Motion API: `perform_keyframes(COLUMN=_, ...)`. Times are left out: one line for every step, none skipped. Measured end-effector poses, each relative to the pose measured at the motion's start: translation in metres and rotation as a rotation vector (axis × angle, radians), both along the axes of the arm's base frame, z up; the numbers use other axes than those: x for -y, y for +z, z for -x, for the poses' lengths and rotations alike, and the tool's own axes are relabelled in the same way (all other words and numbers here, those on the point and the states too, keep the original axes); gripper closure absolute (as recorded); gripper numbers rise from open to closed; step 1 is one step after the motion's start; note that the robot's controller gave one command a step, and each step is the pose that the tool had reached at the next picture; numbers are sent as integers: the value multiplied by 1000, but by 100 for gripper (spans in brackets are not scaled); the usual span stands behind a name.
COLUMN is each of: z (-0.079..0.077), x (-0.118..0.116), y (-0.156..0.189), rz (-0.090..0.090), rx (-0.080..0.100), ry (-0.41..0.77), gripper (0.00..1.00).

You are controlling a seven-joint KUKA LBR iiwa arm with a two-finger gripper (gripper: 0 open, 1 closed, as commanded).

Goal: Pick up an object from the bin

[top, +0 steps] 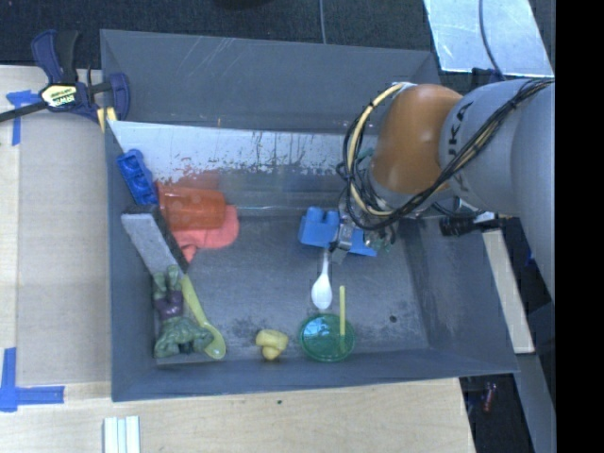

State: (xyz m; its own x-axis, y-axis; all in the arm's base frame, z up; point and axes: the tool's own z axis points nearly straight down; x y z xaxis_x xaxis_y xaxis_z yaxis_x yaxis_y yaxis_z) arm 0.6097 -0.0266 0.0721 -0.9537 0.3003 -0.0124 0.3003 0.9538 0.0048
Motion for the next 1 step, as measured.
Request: perform_keyframes(z=1, x=0, y=26, rz=0, rx=-3, ry=1, gripper=100)
